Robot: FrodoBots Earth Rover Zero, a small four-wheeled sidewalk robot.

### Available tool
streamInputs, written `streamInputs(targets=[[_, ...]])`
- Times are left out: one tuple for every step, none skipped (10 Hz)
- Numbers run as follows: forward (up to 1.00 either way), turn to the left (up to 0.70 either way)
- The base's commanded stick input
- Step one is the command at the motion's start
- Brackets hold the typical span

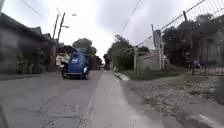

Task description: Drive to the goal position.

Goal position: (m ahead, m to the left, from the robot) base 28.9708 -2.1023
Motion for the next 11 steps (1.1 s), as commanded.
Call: streamInputs(targets=[[1.0, 0.0], [1.0, 0.0], [1.0, 0.0], [1.0, 0.0], [1.0, 0.0], [1.0, 0.0], [1.0, -0.02], [1.0, -0.02], [1.0, -0.02], [1.0, -0.02], [1.0, -0.39]])
